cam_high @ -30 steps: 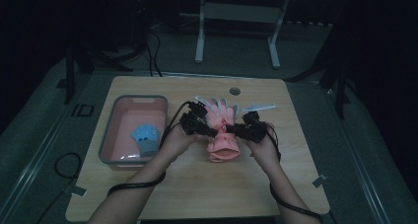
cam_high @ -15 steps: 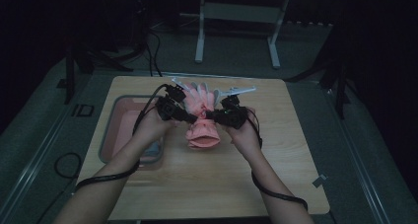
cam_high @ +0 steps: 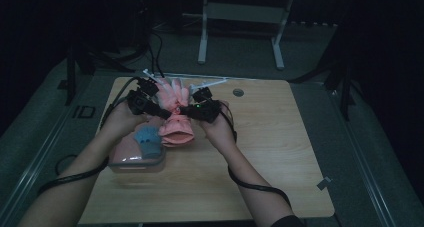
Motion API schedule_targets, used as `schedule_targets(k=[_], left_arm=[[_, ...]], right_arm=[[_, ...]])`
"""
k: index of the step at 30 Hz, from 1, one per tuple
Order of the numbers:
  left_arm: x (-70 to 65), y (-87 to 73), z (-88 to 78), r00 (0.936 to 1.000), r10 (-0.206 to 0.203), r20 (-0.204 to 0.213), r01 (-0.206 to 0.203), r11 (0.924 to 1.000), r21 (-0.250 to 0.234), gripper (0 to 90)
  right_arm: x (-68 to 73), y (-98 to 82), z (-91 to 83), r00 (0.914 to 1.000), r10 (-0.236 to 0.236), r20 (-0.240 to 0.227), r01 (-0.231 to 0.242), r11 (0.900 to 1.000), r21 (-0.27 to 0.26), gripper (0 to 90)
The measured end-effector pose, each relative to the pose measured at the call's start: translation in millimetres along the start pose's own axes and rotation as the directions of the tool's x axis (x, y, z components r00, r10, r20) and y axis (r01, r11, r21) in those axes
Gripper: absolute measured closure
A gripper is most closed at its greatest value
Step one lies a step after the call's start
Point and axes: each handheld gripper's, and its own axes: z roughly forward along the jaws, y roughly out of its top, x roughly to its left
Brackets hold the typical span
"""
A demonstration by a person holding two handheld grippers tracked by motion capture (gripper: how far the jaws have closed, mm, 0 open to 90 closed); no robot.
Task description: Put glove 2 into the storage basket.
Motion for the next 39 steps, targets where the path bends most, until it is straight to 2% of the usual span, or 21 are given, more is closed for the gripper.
schedule_targets(k=[2,3,4,5,7,12,15,18,23,28,30,32,34,36,37,39], left_arm=[[8.6,-6.3,-7.2,0.9999,-0.012,-0.01,0.012,0.9999,0.01,68.0],[8.6,-6.3,-7.2,0.9999,-0.012,-0.01,0.012,0.9999,0.01,68.0],[16.5,-12.6,-14.0,0.9994,-0.023,-0.027,0.023,0.9996,0.019,68.0],[20.9,-15.8,-17.1,0.9992,-0.024,-0.032,0.025,0.9993,0.029,68.0],[29.3,-22.7,-22.5,0.9985,-0.032,-0.044,0.034,0.9988,0.037,67.9],[50.0,-41.4,-25.0,0.9976,-0.04,-0.056,0.044,0.9968,0.067,67.8],[60.9,-54.9,-16.9,0.9974,-0.054,-0.047,0.057,0.9959,0.07,67.6],[69.8,-68.1,-4.4,0.9963,-0.08,-0.03,0.082,0.9933,0.081,67.5],[80.3,-84.4,15.8,0.9932,-0.116,0.002,0.115,0.9858,0.122,67.5],[83.1,-95.9,32.8,0.9895,-0.138,0.042,0.131,0.9802,0.148,67.2],[84.2,-98.4,37.1,0.9869,-0.152,0.055,0.143,0.9799,0.139,66.9],[85.6,-99.1,40.3,0.9846,-0.165,0.06,0.155,0.9774,0.145,66.7],[87.2,-99.3,44.5,0.9836,-0.17,0.06,0.16,0.9752,0.153,66.1],[89.0,-99.7,48.7,0.9813,-0.183,0.061,0.171,0.9724,0.159,65.3],[90.6,-100.3,50.4,0.9783,-0.196,0.069,0.183,0.9708,0.155,64.3],[92.6,-101.1,52.4,0.9766,-0.203,0.07,0.191,0.9702,0.149,62.2]], right_arm=[[7.7,4.3,10.0,0.9999,0.001,-0.017,-0.001,1.0,0.002,79.2],[7.7,4.3,10.0,0.9999,0.001,-0.017,-0.001,1.0,0.002,79.2],[12.0,6.5,15.1,0.9998,0.003,-0.021,-0.003,1.0,0.003,79.3],[20.2,10.3,25.8,0.9994,0.005,-0.034,-0.005,1.0,0.002,79.2],[28.2,13.0,36.7,0.9989,0.01,-0.045,-0.01,1.0,-0.001,79.2],[43.4,11.5,64.4,0.9966,0.03,-0.077,-0.03,1.0,-0.001,79.2],[49.2,5.9,80.6,0.9963,0.038,-0.077,-0.038,0.999,0.013,79.2],[52.6,-1.4,95.9,0.9974,0.028,-0.067,-0.024,0.998,0.052,79.1],[54.2,-16.6,116.7,0.9974,0.039,-0.061,-0.031,0.992,0.125,78.7],[53.8,-28.2,124.7,0.998,0.036,-0.052,-0.025,0.98,0.197,77.3],[52.4,-30.0,125.6,0.9985,0.032,-0.044,-0.021,0.976,0.218,77.2],[53.9,-28.9,126.1,0.9998,0.004,-0.021,0.001,0.972,0.235,76.0],[52.6,-29.0,129.0,0.9999,0.005,-0.01,-0.002,0.967,0.255,74.9],[53.2,-29.7,132.0,0.9998,-0.018,0.005,0.016,0.963,0.268,74.2],[52.7,-29.9,132.9,0.9998,-0.015,0.011,0.012,0.962,0.272,73.8],[50.1,-28.9,133.8,0.9999,-0.005,0.011,0.001,0.96,0.281,72.8]])
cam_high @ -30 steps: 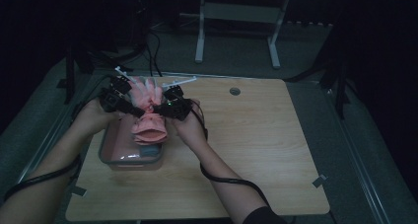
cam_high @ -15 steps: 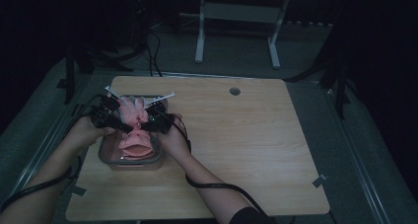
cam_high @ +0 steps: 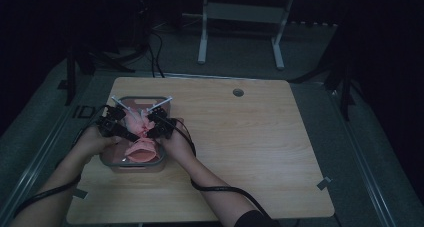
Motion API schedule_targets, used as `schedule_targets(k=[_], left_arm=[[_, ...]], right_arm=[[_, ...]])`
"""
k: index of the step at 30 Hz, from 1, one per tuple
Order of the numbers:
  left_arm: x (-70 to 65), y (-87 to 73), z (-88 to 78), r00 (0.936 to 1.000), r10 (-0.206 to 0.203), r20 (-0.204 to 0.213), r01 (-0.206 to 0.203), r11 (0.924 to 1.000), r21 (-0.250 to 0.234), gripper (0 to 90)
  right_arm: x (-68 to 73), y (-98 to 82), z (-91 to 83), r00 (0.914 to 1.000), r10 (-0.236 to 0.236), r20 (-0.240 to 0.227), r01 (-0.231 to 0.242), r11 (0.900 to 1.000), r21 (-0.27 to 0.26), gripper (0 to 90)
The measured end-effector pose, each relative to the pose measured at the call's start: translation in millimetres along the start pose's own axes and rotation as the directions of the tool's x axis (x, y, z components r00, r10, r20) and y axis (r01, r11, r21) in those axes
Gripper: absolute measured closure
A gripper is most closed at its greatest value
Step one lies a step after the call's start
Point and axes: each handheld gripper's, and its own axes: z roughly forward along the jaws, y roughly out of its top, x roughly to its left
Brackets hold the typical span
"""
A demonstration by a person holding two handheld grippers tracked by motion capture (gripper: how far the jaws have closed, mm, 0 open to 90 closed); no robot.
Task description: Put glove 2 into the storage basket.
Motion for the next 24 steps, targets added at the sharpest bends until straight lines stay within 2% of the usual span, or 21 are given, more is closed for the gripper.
schedule_targets(k=[4,7,9,12,16,18,19,20,22,24], left_arm=[[-0.2,0.0,1.0,0.9994,0.003,-0.034,-0.004,1.0,-0.009,56.3],[0.2,-1.2,-2.5,0.9982,-0.003,-0.06,0.001,0.9995,-0.033,49.2],[-0.4,-1.3,-4.8,0.9967,0.001,-0.081,-0.005,0.9992,-0.039,45.8],[-2.0,-0.3,-5.9,0.9944,-0.006,-0.106,-0.002,0.9972,-0.075,39.9],[-2.4,-0.9,-6.5,0.9947,-0.016,-0.101,0.0,0.9886,-0.15,31.0],[-1.9,-1.2,-6.6,0.9951,-0.025,-0.095,0.009,0.9858,-0.168,24.1],[-0.5,-2.0,-6.7,0.9947,-0.03,-0.098,0.011,0.9824,-0.186,24.1],[-0.5,-2.2,-6.8,0.9938,-0.031,-0.107,0.01,0.9812,-0.193,14.8],[-1.0,-2.4,-7.7,0.9921,-0.037,-0.12,0.011,0.9778,-0.209,11.2],[-1.7,-1.8,-8.5,0.9894,-0.047,-0.137,0.016,0.9756,-0.219,2.0]], right_arm=[[-5.6,0.9,2.5,0.9997,0.021,-0.013,-0.021,1.0,0.005,67.2],[-7.8,2.5,1.3,0.9997,0.021,-0.016,-0.021,1.0,-0.013,56.6],[-7.9,5.0,-2.7,1.0,-0.002,-0.002,0.002,0.999,-0.037,45.7],[-9.8,8.1,-12.4,0.9996,-0.014,-0.026,0.012,0.997,-0.083,34.9],[-16.7,7.2,-24.8,0.9962,-0.035,-0.079,0.024,0.99,-0.136,22.9],[-18.7,6.4,-27.3,0.9955,-0.027,-0.091,0.013,0.989,-0.146,22.8],[-20.8,5.3,-29.4,0.9944,-0.02,-0.104,0.005,0.989,-0.149,22.4],[-24.2,3.0,-32.8,0.9946,-0.017,-0.103,0.0,0.987,-0.162,21.7],[-26.7,1.1,-35.0,0.995,-0.023,-0.098,0.006,0.986,-0.165,21.4],[-29.5,-1.0,-37.1,0.9953,-0.027,-0.093,0.011,0.986,-0.166,20.7]])
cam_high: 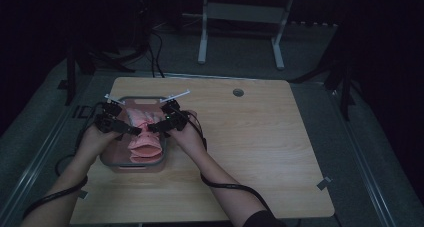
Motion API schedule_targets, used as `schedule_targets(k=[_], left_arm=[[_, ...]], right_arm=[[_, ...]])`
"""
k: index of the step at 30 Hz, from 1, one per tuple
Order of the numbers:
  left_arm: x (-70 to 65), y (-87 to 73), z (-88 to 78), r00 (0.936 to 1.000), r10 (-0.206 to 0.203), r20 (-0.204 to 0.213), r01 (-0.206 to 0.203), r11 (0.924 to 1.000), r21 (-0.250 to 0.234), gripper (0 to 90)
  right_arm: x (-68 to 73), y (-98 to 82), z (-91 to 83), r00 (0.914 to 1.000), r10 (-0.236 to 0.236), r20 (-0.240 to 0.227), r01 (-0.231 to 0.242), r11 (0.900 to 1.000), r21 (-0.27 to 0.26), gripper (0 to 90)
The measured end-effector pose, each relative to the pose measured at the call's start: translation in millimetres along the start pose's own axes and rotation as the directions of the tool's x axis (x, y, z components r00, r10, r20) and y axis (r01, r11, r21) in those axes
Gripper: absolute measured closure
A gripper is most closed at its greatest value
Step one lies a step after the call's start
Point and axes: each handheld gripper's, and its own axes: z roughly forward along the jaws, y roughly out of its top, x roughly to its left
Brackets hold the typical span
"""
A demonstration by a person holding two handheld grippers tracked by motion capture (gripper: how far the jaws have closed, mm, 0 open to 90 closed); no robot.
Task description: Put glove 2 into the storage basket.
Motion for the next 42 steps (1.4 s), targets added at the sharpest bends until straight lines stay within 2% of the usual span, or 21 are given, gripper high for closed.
schedule_targets(k=[8,19,24,27,32,34,36,38,42], left_arm=[[-2.6,-1.1,-4.4,0.9992,0.009,-0.04,-0.011,0.999,-0.043,1.6],[-0.8,-8.4,-11.6,0.9989,-0.013,-0.045,0.009,0.9967,-0.081,1.6],[-5.0,-10.1,-20.4,0.9989,0.002,-0.046,-0.007,0.9943,-0.106,1.6],[-11.0,-9.6,-24.2,0.9985,0.025,-0.048,-0.031,0.9917,-0.124,1.6],[-27.1,-6.9,-25.1,0.9959,0.079,-0.044,-0.085,0.9839,-0.157,1.6],[-34.1,-5.9,-25.9,0.9938,0.096,-0.056,-0.104,0.98,-0.17,1.6],[-44.3,-5.9,-26.6,0.9896,0.124,-0.072,-0.136,0.9716,-0.194,1.7],[-55.3,-6.4,-26.6,0.9857,0.157,-0.06,-0.166,0.9638,-0.208,1.7],[-80.4,-6.6,-24.4,0.9737,0.221,-0.055,-0.228,0.9462,-0.23,1.7]], right_arm=[[-5.6,-6.0,-11.4,0.9997,-0.002,-0.022,0.002,1.0,-0.018,19.9],[-11.0,-10.9,-23.7,0.9997,0.009,-0.025,-0.01,0.999,-0.039,19.9],[-11.2,-12.8,-24.6,0.9992,0.011,-0.038,-0.012,0.999,-0.044,19.7],[-11.9,-13.5,-25.8,0.999,0.014,-0.042,-0.017,0.999,-0.051,19.7],[-10.5,-14.2,-28.1,0.9988,0.006,-0.049,-0.009,0.998,-0.059,19.4],[-10.2,-15.0,-28.9,0.9987,0.001,-0.05,-0.004,0.998,-0.059,18.9],[-11.2,-16.8,-30.3,0.999,-0.009,-0.045,0.006,0.998,-0.067,18.8],[-13.0,-18.5,-32.0,0.999,-0.012,-0.044,0.009,0.997,-0.071,18.2],[-18.5,-23.5,-37.1,0.9993,-0.013,-0.035,0.01,0.997,-0.083,17.9]])
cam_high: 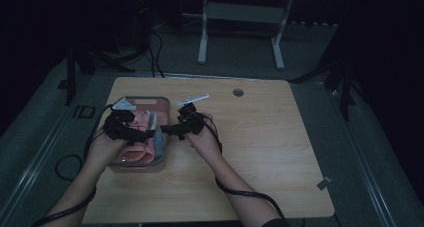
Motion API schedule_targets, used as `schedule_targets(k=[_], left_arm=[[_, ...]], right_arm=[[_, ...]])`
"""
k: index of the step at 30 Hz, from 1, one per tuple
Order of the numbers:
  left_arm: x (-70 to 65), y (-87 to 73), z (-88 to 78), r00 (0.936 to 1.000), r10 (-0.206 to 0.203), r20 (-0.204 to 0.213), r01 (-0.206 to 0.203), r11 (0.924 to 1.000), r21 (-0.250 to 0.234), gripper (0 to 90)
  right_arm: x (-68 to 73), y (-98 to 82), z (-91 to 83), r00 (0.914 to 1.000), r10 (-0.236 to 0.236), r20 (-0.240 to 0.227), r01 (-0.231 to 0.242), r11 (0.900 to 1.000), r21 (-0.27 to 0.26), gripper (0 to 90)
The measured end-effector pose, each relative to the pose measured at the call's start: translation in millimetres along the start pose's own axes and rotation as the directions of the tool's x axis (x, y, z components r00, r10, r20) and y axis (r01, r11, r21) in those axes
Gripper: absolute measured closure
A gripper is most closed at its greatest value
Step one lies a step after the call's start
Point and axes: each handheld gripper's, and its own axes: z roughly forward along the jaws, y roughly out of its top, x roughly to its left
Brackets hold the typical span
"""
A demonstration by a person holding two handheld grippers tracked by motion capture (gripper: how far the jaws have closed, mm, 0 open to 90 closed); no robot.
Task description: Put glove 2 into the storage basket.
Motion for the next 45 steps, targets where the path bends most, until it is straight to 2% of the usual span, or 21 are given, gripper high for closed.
schedule_targets(k=[4,10,17,19,22,23,26,29,31,35,37,41,45], left_arm=[[-21.9,5.0,3.8,0.9983,0.042,0.04,-0.041,0.9987,-0.031,1.7],[-50.9,9.2,16.2,0.99,0.091,0.107,-0.087,0.9953,-0.041,1.7],[-85.2,11.8,33.8,0.9725,0.151,0.177,-0.144,0.9881,-0.053,1.7],[-94.3,11.6,38.8,0.9673,0.156,0.199,-0.148,0.9874,-0.056,1.7],[-108.5,10.1,45.2,0.9589,0.17,0.227,-0.16,0.9851,-0.063,1.7],[-113.6,9.4,47.9,0.9536,0.173,0.246,-0.163,0.9847,-0.061,1.7],[-123.9,8.2,54.5,0.9443,0.175,0.279,-0.173,0.9844,-0.031,1.7],[-133.6,6.1,61.0,0.9316,0.194,0.307,-0.199,0.9798,-0.016,1.7],[-139.6,4.2,63.9,0.9262,0.207,0.315,-0.212,0.9771,-0.017,1.7],[-148.6,-0.1,72.2,0.9062,0.223,0.359,-0.237,0.9716,-0.007,1.7],[-151.8,-2.7,76.8,0.8958,0.22,0.386,-0.235,0.9719,-0.009,1.7],[-158.1,-8.3,86.1,0.8882,0.236,0.394,-0.256,0.9668,-0.003,1.7],[-162.9,-13.5,93.5,0.8765,0.241,0.417,-0.258,0.966,-0.015,1.7]], right_arm=[[-6.9,-7.2,-6.4,1.0,0.003,0.008,-0.003,1.0,-0.002,17.6],[-18.0,-17.5,-16.5,0.9998,0.003,0.02,-0.003,1.0,-0.001,16.5],[-30.6,-31.8,-30.7,0.9989,-0.005,0.047,0.005,1.0,0.005,16.1],[-35.3,-36.7,-34.2,0.9987,-0.004,0.052,0.003,1.0,0.008,16.0],[-43.4,-46.6,-39.3,0.9979,-0.004,0.064,0.003,1.0,0.02,15.0],[-45.4,-49.1,-40.3,0.9981,0.0,0.062,-0.002,1.0,0.024,14.3],[-53.4,-59.4,-42.5,0.9971,-0.003,0.076,0.0,0.999,0.039,13.8],[-59.0,-68.2,-44.5,0.9962,-0.003,0.087,-0.001,0.999,0.046,13.7],[-61.9,-73.5,-46.0,0.9947,-0.014,0.102,0.008,0.998,0.055,13.8],[-69.0,-82.5,-50.0,0.9935,-0.009,0.113,0.003,0.999,0.053,13.8],[-71.3,-86.1,-51.8,0.9932,-0.012,0.116,0.006,0.998,0.057,13.8],[-75.5,-94.3,-54.0,0.991,-0.033,0.129,0.026,0.998,0.058,13.8],[-79.5,-100.6,-56.2,0.99,-0.042,0.135,0.035,0.998,0.056,13.8]])
